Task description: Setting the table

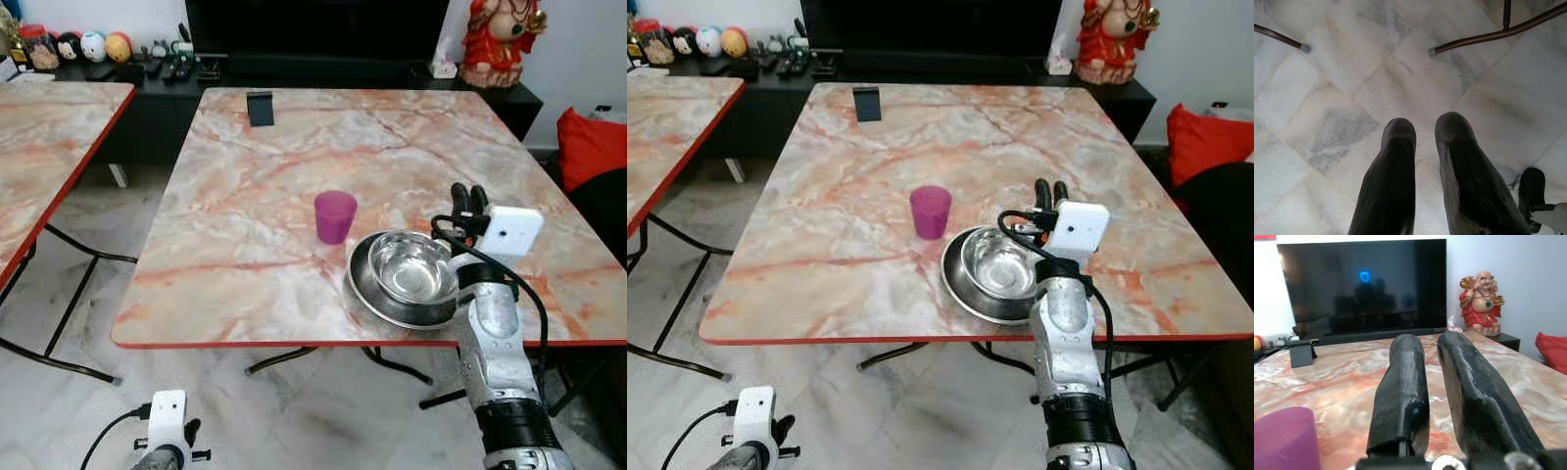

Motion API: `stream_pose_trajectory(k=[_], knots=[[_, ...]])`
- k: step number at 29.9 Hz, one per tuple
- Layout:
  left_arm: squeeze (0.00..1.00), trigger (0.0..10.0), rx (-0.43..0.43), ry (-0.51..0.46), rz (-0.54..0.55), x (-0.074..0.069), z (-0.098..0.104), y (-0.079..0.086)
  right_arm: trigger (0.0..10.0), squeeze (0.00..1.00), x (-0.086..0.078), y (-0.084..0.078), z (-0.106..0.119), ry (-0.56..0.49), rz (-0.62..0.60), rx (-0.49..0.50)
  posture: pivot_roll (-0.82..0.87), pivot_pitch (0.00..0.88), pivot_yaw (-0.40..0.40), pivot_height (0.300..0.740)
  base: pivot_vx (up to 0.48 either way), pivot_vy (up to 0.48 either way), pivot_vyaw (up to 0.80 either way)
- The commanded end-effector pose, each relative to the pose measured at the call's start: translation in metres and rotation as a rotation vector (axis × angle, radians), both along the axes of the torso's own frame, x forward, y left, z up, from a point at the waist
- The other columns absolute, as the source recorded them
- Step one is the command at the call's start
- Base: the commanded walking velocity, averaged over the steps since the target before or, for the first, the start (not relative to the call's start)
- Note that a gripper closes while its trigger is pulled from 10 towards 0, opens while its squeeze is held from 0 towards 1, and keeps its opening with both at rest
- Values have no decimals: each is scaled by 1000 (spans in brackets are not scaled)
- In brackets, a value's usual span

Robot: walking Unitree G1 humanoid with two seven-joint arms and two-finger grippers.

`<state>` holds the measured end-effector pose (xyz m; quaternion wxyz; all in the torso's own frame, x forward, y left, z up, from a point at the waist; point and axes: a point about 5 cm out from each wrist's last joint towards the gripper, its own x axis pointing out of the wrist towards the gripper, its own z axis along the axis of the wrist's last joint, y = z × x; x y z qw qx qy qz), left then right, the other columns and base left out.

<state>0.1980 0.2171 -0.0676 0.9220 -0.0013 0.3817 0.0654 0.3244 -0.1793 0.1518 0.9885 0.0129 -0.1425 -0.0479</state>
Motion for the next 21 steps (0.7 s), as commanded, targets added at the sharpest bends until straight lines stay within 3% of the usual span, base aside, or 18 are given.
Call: stream_pose_trajectory(k=[1,21], knots=[[0,10000,-5,27,17,-5,-3,0,10000,0,-1,-4,1,-7,-15,3,-120,0,-2,740,0,386,0],[0,10000,-9,31,6,-4,-4,-2,10000,0,2,1,2,-8,-2,9,-121,0,1,740,0,411,0]])
